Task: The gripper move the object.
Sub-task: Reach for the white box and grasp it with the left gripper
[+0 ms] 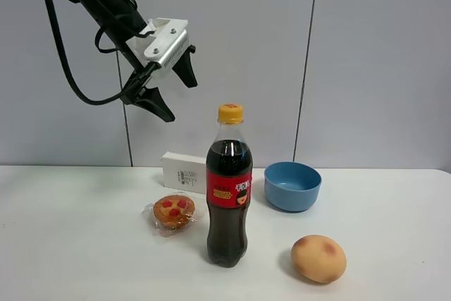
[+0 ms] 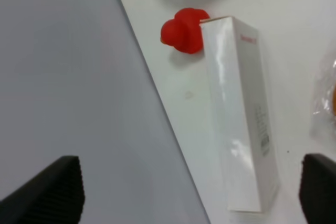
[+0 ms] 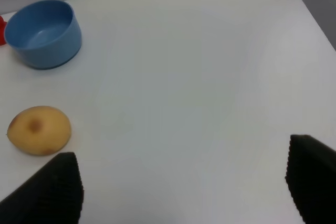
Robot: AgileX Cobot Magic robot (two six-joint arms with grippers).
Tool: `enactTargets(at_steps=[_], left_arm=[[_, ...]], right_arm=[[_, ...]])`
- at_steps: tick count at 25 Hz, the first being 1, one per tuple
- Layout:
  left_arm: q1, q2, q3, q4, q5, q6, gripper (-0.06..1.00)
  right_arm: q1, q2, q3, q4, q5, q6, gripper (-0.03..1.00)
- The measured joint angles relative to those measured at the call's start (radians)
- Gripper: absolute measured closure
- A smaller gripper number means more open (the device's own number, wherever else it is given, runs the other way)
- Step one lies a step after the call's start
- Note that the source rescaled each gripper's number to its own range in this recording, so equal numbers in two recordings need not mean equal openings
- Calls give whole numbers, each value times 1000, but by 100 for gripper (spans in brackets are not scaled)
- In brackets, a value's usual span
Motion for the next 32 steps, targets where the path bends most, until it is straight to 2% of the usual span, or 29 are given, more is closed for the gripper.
enactTargets(at_steps=[4, 8, 16, 32], left_arm=[[0, 58, -67, -30, -3, -7, -2], [0, 99, -78, -61, -2, -7, 1], [0, 155, -80, -61, -4, -7, 1], [0, 248, -81, -57, -81, -9, 2]], right_arm=[[0, 0, 0, 0, 0, 0, -3], [0, 0, 0, 0, 0, 0, -3], [0, 0, 0, 0, 0, 0, -3], [0, 0, 0, 0, 0, 0, -3]])
